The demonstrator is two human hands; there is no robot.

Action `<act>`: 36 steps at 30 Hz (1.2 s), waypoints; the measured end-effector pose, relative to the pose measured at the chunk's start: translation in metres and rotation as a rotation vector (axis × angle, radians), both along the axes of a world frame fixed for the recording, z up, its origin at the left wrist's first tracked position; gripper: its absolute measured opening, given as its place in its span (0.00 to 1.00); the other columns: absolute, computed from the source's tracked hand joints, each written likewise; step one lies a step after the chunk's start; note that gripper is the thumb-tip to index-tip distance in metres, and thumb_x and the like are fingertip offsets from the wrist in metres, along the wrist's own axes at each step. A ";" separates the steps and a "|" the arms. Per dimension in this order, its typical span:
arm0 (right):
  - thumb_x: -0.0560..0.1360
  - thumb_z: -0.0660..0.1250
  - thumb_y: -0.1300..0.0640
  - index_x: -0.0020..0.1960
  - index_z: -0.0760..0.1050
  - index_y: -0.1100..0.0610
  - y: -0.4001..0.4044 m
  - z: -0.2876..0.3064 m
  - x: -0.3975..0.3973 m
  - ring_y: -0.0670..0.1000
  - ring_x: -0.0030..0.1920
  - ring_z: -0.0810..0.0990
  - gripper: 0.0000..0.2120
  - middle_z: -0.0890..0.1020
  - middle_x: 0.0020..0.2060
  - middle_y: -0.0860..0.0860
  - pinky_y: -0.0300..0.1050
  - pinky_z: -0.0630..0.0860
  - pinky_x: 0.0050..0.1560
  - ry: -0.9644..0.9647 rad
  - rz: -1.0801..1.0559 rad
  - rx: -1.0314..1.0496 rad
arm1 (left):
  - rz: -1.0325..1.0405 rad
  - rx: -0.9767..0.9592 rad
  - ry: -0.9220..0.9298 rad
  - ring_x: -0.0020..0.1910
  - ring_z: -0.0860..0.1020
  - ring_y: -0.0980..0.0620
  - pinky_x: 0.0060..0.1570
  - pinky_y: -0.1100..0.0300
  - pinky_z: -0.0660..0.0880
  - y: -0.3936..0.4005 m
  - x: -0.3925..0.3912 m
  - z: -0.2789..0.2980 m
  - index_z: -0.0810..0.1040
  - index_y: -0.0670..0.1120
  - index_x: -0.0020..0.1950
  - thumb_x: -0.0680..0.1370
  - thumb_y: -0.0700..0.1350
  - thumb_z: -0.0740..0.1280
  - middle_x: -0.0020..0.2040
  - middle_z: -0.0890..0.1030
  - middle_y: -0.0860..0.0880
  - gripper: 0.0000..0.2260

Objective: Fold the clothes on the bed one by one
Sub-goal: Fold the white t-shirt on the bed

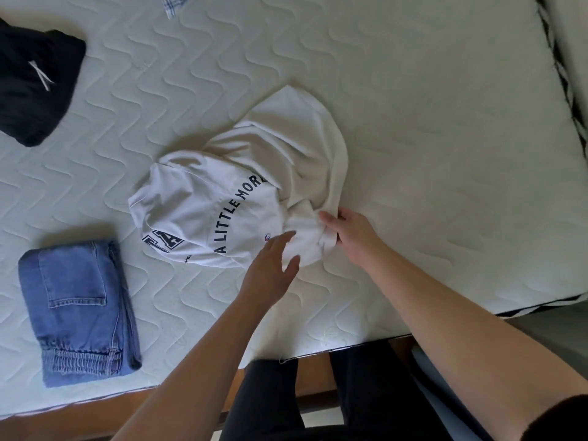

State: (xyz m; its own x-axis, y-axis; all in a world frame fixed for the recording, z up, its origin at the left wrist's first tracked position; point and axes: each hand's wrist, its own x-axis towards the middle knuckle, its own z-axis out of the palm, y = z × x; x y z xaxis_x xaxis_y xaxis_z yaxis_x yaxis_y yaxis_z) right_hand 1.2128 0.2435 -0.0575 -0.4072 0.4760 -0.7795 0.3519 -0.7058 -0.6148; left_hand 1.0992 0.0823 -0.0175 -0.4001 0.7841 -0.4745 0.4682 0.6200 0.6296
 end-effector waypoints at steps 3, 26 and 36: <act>0.74 0.73 0.56 0.53 0.82 0.54 -0.015 0.049 0.012 0.53 0.49 0.85 0.09 0.86 0.48 0.52 0.45 0.82 0.49 0.078 0.123 0.014 | -0.107 0.100 0.085 0.73 0.65 0.52 0.67 0.54 0.68 0.008 0.007 0.019 0.58 0.50 0.79 0.75 0.46 0.72 0.75 0.65 0.50 0.35; 0.78 0.66 0.61 0.64 0.73 0.47 -0.039 0.165 0.060 0.45 0.57 0.79 0.17 0.80 0.61 0.49 0.37 0.73 0.57 0.059 0.551 0.449 | 0.211 0.310 0.326 0.39 0.74 0.70 0.40 0.78 0.65 -0.022 -0.015 0.215 0.81 0.48 0.58 0.81 0.43 0.65 0.39 0.79 0.63 0.08; 0.74 0.73 0.51 0.73 0.67 0.54 -0.075 0.206 0.000 0.44 0.62 0.71 0.31 0.73 0.64 0.45 0.43 0.67 0.64 0.122 0.744 0.938 | 0.245 0.560 0.569 0.36 0.69 0.60 0.37 0.74 0.64 -0.031 -0.038 0.338 0.75 0.41 0.43 0.81 0.45 0.66 0.35 0.71 0.55 0.10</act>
